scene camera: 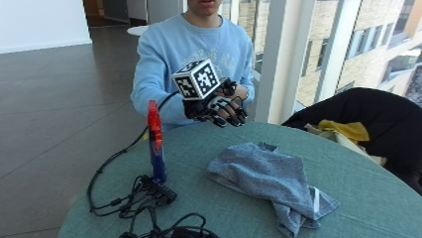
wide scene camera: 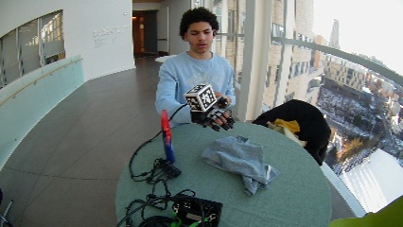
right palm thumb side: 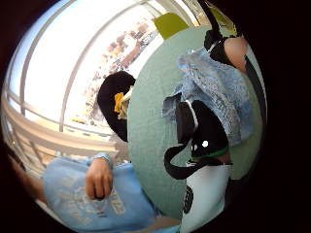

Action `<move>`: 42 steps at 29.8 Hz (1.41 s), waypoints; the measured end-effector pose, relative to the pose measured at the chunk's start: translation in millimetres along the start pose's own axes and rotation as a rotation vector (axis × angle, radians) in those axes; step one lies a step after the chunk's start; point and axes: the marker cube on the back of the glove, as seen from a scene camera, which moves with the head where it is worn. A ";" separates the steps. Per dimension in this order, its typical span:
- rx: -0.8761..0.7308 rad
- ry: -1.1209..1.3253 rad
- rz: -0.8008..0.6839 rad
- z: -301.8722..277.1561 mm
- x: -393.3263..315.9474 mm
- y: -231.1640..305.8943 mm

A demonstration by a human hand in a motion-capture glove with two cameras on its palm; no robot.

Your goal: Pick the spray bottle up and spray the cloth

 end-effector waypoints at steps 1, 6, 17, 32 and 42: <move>0.012 -0.002 0.006 -5.1 0.7 10.4; 0.118 -0.033 0.036 -29.4 6.9 73.9; 0.248 -0.171 0.313 -61.7 46.7 183.9; 0.458 -0.318 0.566 -51.2 138.5 175.6; 0.400 -0.576 0.589 -25.4 165.1 157.2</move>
